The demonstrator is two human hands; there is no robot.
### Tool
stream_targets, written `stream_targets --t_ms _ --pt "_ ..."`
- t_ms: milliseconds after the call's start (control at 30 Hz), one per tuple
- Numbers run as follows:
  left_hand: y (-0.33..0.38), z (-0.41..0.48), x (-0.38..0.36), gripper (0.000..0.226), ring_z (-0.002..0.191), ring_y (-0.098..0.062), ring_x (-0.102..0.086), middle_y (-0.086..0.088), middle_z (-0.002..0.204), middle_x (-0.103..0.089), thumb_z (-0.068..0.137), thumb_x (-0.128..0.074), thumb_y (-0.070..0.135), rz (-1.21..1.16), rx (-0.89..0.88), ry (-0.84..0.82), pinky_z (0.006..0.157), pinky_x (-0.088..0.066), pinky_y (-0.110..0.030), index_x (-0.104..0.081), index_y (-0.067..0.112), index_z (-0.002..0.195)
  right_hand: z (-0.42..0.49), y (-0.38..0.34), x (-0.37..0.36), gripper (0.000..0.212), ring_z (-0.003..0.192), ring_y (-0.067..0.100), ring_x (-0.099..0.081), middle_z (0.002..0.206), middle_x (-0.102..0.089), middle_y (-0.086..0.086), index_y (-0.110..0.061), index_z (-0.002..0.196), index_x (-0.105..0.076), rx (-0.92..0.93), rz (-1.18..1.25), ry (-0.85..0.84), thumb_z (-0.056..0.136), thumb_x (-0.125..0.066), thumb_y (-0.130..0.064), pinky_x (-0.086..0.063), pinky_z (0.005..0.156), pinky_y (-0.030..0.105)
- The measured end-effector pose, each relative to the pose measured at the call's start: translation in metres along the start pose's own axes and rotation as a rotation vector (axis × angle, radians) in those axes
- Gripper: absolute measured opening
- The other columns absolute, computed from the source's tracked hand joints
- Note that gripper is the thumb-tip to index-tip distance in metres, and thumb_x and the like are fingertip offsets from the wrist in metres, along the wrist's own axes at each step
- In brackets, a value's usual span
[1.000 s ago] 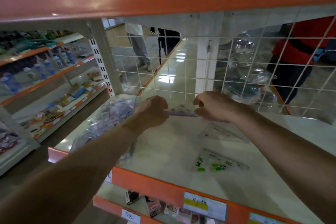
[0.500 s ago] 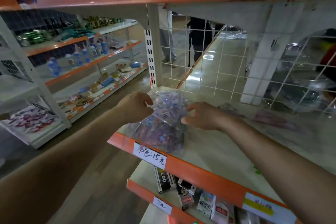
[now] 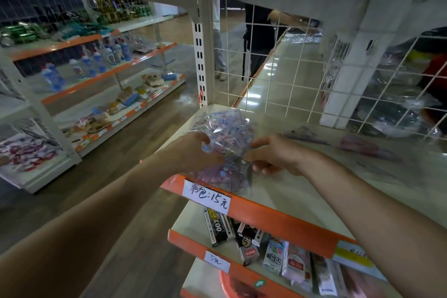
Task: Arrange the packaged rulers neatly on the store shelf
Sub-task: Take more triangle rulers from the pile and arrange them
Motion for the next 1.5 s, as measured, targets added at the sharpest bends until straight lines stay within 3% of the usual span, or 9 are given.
stream_targets --t_ms 133,300,400,533,733,933,1033,1333,1500 --pt "0.003 -0.007 -0.003 0.053 0.083 -0.017 -0.059 -0.001 0.105 -0.058 0.078 -0.073 0.036 -0.122 0.003 0.0 0.069 -0.049 -0.024 -0.053 0.021 0.124 -0.005 0.004 -0.002 0.021 0.055 0.015 -0.056 0.069 -0.057 0.013 -0.001 0.097 -0.061 -0.005 0.036 -0.025 0.081 -0.072 -0.01 -0.043 0.044 0.022" --pt "-0.008 -0.016 0.005 0.016 0.047 -0.009 -0.059 -0.006 0.071 -0.07 0.085 -0.068 0.019 -0.374 0.09 -0.005 0.05 -0.052 -0.019 -0.064 0.015 0.1 -0.013 0.003 0.012 0.014 0.053 0.015 -0.049 0.058 -0.055 0.007 -0.009 0.073 -0.059 0.036 0.089 0.016 0.083 -0.069 -0.009 -0.042 0.048 0.021" --pt "-0.016 -0.02 0.01 0.006 0.041 -0.009 -0.056 -0.004 0.057 -0.067 0.086 -0.065 0.01 -0.463 0.146 0.034 0.044 -0.05 -0.019 -0.067 0.005 0.087 -0.019 0.004 0.02 0.002 0.053 0.012 -0.051 0.061 -0.054 0.007 -0.006 0.085 -0.065 0.034 0.164 0.042 0.085 -0.067 -0.007 -0.046 0.049 0.019" --pt "-0.027 -0.023 0.011 0.002 0.053 -0.014 -0.06 -0.009 0.075 -0.066 0.086 -0.065 0.008 -0.52 0.2 0.095 0.048 -0.051 -0.023 -0.067 0.008 0.086 -0.027 0.009 0.029 0.003 0.052 0.008 -0.055 0.067 -0.055 0.006 -0.006 0.088 -0.065 0.049 0.218 0.069 0.086 -0.066 -0.008 -0.049 0.05 0.019" --pt "-0.036 -0.031 0.003 0.02 0.059 -0.022 -0.064 -0.014 0.08 -0.067 0.088 -0.065 0.016 -0.726 0.263 0.109 0.056 -0.057 -0.031 -0.063 0.002 0.101 -0.042 0.016 0.029 0.006 0.047 0.005 -0.056 0.066 -0.058 0.005 -0.011 0.082 -0.062 0.069 0.33 0.055 0.088 -0.063 -0.009 -0.047 0.046 0.018" --pt "-0.009 -0.029 -0.005 0.047 0.064 -0.019 -0.06 -0.011 0.079 -0.069 0.082 -0.063 0.052 -0.052 0.168 0.161 0.064 -0.049 -0.029 -0.067 0.005 0.081 -0.054 0.022 0.028 0.006 0.049 0.006 -0.057 0.067 -0.06 0.005 -0.011 0.085 -0.062 0.078 0.382 0.036 0.089 -0.062 -0.008 -0.047 0.047 0.018" --pt "-0.003 -0.028 -0.012 0.048 0.065 -0.018 -0.061 -0.006 0.074 -0.067 0.079 -0.063 0.057 0.124 0.179 0.112 0.065 -0.049 -0.029 -0.064 0.01 0.073 -0.057 0.024 0.027 0.005 0.05 0.006 -0.058 0.067 -0.06 0.005 -0.011 0.085 -0.063 0.079 0.376 0.029 0.088 -0.062 -0.007 -0.049 0.049 0.017" --pt "-0.006 -0.027 -0.006 0.031 0.062 -0.014 -0.057 -0.003 0.071 -0.063 0.081 -0.068 0.042 -0.034 0.184 0.172 0.059 -0.046 -0.027 -0.06 0.014 0.071 -0.062 0.027 0.024 0.005 0.06 0.012 -0.059 0.071 -0.061 0.008 -0.007 0.093 -0.063 0.07 0.361 -0.003 0.088 -0.063 -0.006 -0.05 0.052 0.019" --pt "-0.013 -0.024 0.002 0.019 0.077 -0.024 -0.066 -0.009 0.084 -0.065 0.081 -0.071 0.029 -0.193 0.149 0.236 0.077 -0.058 -0.041 -0.06 0.014 0.079 -0.059 0.028 0.025 0.009 0.059 0.014 -0.057 0.068 -0.059 0.008 -0.006 0.097 -0.063 0.062 0.403 0.01 0.088 -0.062 -0.004 -0.049 0.051 0.019"
Point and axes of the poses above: each hand's wrist, its own z-axis towards the middle knuckle, its own x-axis out of the back of the hand, y = z × x, the point moved 9 cm from there along z, towards the middle knuckle
